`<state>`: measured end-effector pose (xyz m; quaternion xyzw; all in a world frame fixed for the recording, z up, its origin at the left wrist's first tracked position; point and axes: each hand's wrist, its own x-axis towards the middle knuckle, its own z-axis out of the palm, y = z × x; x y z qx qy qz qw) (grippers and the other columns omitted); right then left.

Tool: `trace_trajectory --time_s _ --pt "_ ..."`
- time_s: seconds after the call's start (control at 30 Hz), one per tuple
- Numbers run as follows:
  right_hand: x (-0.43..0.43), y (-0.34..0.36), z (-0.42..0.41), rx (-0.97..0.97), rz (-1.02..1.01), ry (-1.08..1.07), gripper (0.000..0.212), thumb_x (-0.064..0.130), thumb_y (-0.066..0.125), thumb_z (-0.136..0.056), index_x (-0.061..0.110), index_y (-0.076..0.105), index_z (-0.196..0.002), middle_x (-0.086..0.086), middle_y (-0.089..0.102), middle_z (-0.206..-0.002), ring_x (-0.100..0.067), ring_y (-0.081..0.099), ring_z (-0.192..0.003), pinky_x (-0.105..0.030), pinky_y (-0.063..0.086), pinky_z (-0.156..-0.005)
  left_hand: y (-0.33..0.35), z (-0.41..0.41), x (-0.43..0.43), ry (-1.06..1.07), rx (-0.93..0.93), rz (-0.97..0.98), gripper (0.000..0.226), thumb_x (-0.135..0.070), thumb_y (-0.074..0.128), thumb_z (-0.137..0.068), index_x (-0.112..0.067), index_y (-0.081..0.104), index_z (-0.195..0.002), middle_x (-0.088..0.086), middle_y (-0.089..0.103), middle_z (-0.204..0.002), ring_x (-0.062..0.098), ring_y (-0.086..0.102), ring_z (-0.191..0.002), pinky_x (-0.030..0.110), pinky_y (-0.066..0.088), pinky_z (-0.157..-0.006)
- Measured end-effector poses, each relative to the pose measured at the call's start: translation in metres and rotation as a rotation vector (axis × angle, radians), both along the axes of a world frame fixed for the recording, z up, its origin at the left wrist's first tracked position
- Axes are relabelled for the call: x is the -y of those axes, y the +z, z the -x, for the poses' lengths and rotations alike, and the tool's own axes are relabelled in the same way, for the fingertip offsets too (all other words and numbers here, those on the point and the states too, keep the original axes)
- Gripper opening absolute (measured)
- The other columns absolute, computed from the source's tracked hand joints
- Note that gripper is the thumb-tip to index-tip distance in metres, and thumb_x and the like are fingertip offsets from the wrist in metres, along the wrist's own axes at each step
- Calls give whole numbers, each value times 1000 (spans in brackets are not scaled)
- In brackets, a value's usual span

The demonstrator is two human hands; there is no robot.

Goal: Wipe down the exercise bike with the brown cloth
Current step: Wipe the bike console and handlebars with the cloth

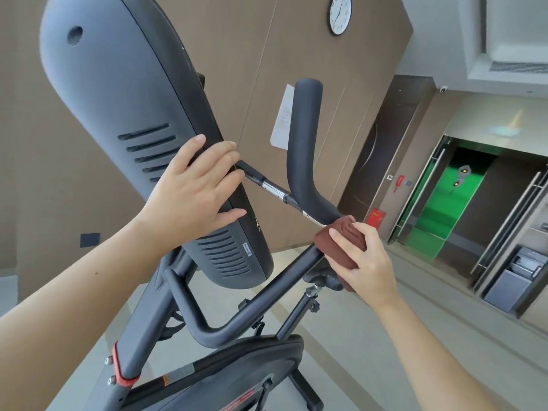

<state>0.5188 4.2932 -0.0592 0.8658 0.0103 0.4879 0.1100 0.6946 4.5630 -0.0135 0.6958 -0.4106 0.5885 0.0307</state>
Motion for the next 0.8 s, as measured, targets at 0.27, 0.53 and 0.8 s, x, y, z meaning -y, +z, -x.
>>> trace_trajectory --time_s 0.27,0.53,0.8 --pt "-54 36 -56 449 -320 326 49 18 72 -77 12 54 -122 -12 46 -111 -12 47 -105 -15 38 -96 -2 -7 6 -34 64 87 45 -46 50 -85 -4 61 -96 15 64 -110 27 45 -117 43 18 -103" --pt "-13 19 -37 240 -313 165 46 20 67 -78 16 58 -123 -10 52 -106 -4 46 -98 -4 34 -88 -17 9 33 -196 -9 117 42 -45 56 -84 -6 64 -96 14 65 -106 32 57 -109 48 24 -102" --pt "20 64 -9 13 -654 162 48 22 69 -78 37 55 -122 6 53 -98 6 50 -85 -6 39 -78 -13 36 81 -335 -95 126 44 -42 60 -83 -6 62 -109 15 56 -127 30 47 -123 47 26 -102"
